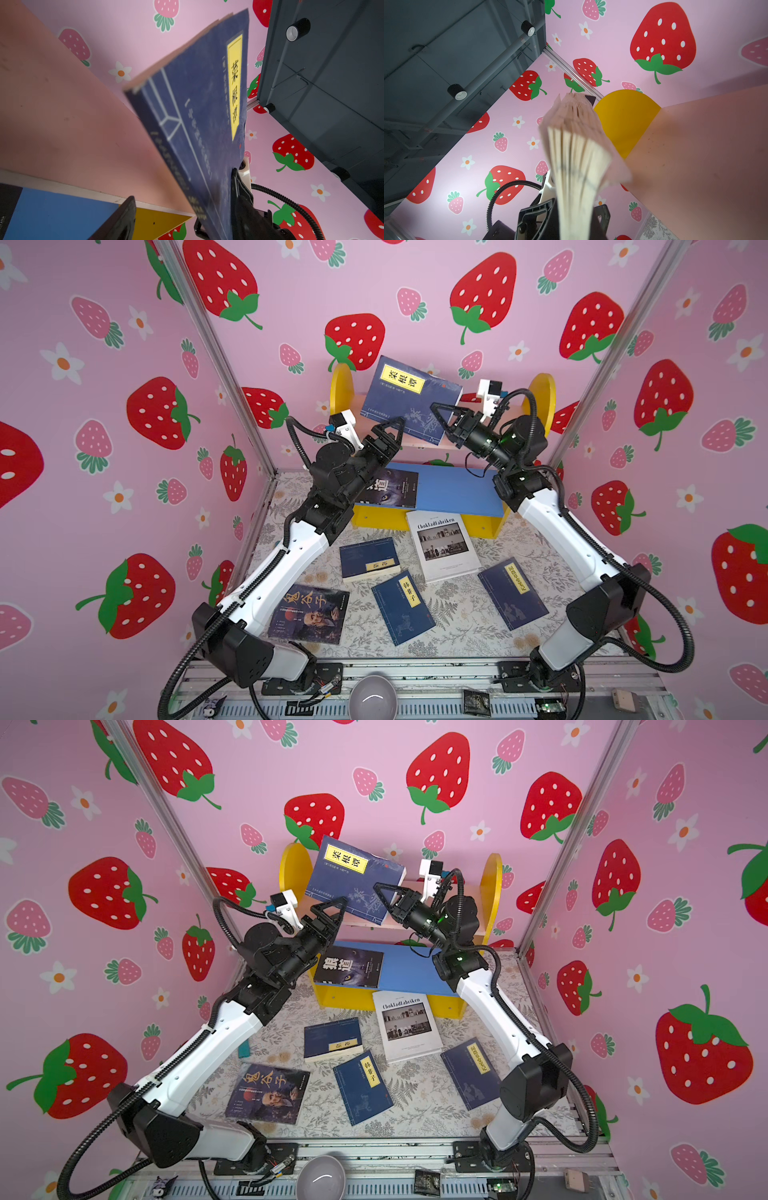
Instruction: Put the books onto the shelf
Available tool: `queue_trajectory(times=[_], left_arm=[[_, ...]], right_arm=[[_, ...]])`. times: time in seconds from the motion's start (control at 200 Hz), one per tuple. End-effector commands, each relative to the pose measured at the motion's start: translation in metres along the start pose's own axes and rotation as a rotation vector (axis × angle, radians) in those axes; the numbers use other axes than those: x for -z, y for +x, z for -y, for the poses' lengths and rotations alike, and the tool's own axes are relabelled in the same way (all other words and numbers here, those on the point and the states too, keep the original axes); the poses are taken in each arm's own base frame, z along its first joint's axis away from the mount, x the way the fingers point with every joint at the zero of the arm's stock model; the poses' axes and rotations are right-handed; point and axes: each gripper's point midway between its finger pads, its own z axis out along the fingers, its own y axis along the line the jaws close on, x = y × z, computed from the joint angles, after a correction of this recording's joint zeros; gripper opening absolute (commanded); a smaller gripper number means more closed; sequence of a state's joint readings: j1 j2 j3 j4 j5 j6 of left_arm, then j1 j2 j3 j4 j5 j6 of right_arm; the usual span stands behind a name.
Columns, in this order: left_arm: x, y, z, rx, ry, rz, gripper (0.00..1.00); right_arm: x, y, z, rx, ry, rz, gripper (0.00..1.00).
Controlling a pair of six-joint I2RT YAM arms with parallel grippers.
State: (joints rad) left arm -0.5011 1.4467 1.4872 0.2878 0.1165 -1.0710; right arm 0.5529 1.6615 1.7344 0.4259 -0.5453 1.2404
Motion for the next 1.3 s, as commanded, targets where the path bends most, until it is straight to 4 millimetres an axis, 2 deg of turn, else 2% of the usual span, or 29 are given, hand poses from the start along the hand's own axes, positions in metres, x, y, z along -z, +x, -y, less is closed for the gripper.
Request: queue_trajectory(times=[0.0, 0.06, 0.185, 0.245, 0.35, 0.395, 0.415, 0.53, 0.67, 0.98, 1.21, 1.296], left_arm=[[-0.006, -0.013, 0.041, -0.006, 0.158, 0.016, 0.71], [-0.009, -0.015, 0.044, -0.013, 0.172, 0.023, 0.64], [-0.01, -0.02, 0.04, 0.0, 0.165, 0.061, 0.31], [-0.009, -0.027, 0.035, 0.004, 0.144, 0.103, 0.22], [-0.006, -0.038, 0.032, 0.008, 0.101, 0.155, 0.11], [-0.006, -0.042, 0.025, 0.021, 0.056, 0.176, 0.07], [-0.006, -0.045, 0.022, 0.024, 0.038, 0.191, 0.0], [-0.004, -0.055, 0.006, 0.052, -0.048, 0.26, 0.0], [-0.008, -0.064, -0.008, 0.088, -0.09, 0.357, 0.0], [-0.037, -0.074, -0.021, 0.142, -0.147, 0.409, 0.0], [-0.04, -0.064, -0.041, 0.155, -0.216, 0.408, 0.0], [-0.04, -0.064, -0.046, 0.142, -0.223, 0.419, 0.04]], right_arm=[[-0.003, 0.0, -0.017, -0.021, -0.06, -0.008, 0.0], [-0.005, 0.001, -0.016, -0.027, -0.059, -0.01, 0.0], [-0.01, -0.002, -0.014, -0.024, -0.051, -0.005, 0.01], [-0.013, -0.007, -0.01, -0.009, -0.028, 0.014, 0.15], [-0.012, -0.017, 0.006, 0.038, 0.051, 0.08, 0.49], [-0.01, -0.025, 0.014, 0.085, 0.113, 0.12, 0.56], [-0.008, -0.028, 0.017, 0.111, 0.142, 0.139, 0.57], [0.004, -0.044, 0.027, 0.252, 0.293, 0.222, 0.64], [0.008, -0.045, 0.029, 0.35, 0.377, 0.246, 0.67], [-0.028, -0.018, 0.037, 0.517, 0.438, 0.137, 0.67], [-0.048, -0.001, 0.071, 0.525, 0.498, 0.074, 0.67], [-0.051, 0.004, 0.084, 0.532, 0.538, 0.062, 0.67]])
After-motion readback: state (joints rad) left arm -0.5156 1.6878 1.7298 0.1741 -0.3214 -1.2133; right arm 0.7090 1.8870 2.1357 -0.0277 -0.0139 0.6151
